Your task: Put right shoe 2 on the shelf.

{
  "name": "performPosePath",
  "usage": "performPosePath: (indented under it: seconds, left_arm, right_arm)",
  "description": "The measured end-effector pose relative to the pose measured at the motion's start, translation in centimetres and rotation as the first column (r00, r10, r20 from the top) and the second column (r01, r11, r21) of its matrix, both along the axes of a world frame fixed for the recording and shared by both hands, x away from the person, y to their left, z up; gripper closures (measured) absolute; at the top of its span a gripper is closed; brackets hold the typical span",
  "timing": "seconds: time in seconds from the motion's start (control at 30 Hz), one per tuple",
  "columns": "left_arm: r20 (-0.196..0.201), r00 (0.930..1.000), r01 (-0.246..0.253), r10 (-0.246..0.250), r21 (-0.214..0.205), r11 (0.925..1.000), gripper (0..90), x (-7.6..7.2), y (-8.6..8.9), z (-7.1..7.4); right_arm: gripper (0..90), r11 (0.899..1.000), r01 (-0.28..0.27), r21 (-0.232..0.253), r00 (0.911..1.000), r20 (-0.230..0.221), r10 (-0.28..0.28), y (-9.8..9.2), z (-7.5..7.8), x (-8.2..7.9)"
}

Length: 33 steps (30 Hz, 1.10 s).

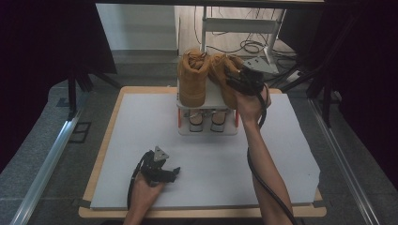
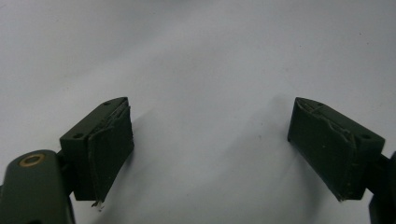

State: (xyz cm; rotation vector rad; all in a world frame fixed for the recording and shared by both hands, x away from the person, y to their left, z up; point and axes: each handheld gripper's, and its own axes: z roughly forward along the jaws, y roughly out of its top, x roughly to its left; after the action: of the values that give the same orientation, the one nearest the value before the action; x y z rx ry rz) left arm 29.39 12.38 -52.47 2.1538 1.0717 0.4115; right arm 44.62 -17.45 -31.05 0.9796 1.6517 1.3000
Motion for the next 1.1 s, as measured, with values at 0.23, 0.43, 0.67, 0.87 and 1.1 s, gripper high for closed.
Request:
performPosePath:
  seconds: [0.23,0.43,0.67,0.87,1.1]
  left_arm:
    - [0.0,1.0,0.0,0.0,0.0,1.0,14.0,0.0,0.0,0.0]
    - [0.0,1.0,0.0,0.0,0.0,1.0,14.0,0.0,0.0,0.0]
    - [0.0,1.0,0.0,0.0,0.003,1.0,14.0,0.0,0.0,0.0]
    - [0.0,1.0,0.0,0.0,0.003,1.0,14.0,0.0,0.0,0.0]
    - [0.001,1.0,0.0,0.0,0.001,1.0,14.0,0.0,0.0,0.0]
  right_arm:
    - [12.9,1.0,-0.007,-0.016,0.9995,-0.032,0.006,-0.1,0.0,0.1]
    - [6.9,0.999,-0.052,-0.013,0.997,-0.058,0.051,-0.7,-0.1,-0.1]
    - [3.7,0.998,-0.07,-0.001,0.9945,-0.077,0.07,-1.7,-0.8,-0.7]
    - [0.0,0.997,-0.08,-0.011,0.9944,-0.071,0.079,-2.6,-1.4,-1.3]
    - [0.0,0.991,-0.131,-0.019,0.9886,-0.079,0.129,-3.0,-1.9,-2.3]
